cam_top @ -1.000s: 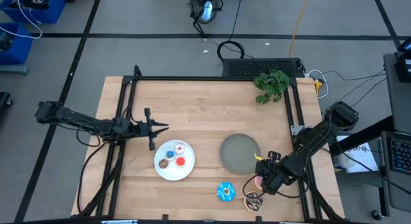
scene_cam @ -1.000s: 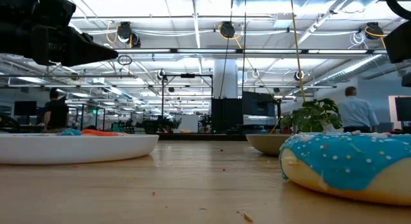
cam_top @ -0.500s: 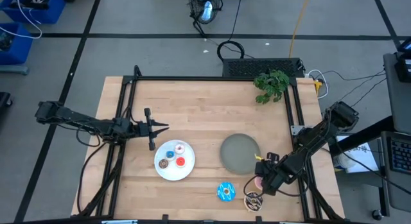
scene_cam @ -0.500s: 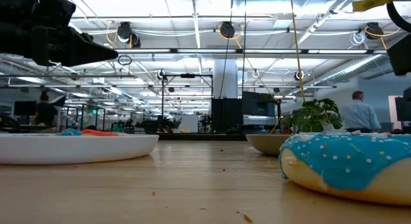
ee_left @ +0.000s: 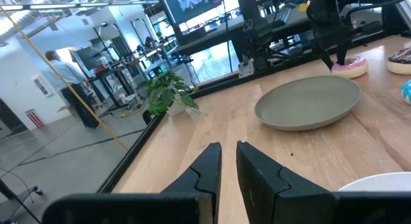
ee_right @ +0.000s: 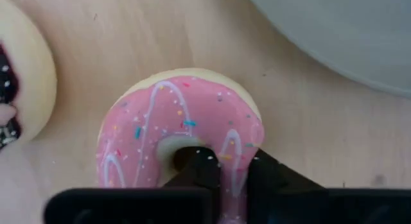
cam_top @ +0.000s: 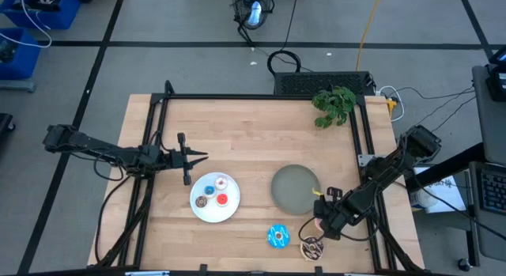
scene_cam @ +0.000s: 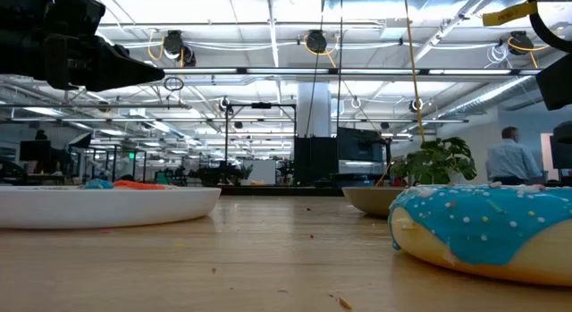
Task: Pick & Place donuts
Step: Put the large pink donut on the gray plate
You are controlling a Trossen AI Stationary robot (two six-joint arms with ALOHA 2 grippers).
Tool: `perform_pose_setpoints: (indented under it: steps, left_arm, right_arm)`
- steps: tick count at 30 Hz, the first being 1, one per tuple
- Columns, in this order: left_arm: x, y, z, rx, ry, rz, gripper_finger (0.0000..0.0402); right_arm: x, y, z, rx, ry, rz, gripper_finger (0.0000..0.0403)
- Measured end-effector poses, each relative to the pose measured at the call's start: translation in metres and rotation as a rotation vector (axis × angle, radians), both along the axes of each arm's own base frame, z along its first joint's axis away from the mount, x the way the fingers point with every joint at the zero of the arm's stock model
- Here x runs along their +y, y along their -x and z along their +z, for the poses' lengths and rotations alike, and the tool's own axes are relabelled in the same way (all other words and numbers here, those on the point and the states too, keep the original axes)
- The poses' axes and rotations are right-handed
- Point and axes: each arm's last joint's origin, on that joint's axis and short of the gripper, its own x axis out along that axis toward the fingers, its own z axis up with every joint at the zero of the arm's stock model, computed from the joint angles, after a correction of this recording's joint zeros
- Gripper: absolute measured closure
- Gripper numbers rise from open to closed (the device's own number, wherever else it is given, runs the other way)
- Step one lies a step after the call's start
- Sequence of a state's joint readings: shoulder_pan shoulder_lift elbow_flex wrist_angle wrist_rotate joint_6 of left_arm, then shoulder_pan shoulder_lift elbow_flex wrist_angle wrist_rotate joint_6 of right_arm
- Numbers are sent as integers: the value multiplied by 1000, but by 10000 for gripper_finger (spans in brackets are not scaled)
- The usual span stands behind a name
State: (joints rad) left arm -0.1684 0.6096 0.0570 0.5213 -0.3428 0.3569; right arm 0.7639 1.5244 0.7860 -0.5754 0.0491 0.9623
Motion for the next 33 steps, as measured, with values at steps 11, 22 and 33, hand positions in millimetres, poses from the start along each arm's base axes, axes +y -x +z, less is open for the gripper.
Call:
perform_pose_setpoints:
  steps: [11,22,33]
  left_arm:
    - [0,0,0,-4,0,-1,346]
    - [0,0,0,-3,-2,-1,346]
    - [0,0,1,-5,-4,-1,346]
  right_arm:
    - [9,-19,33,0,-41,90,374]
    - [2,-32,73,59,37,135,387]
    - [-32,-67,111,-14,78,125,386]
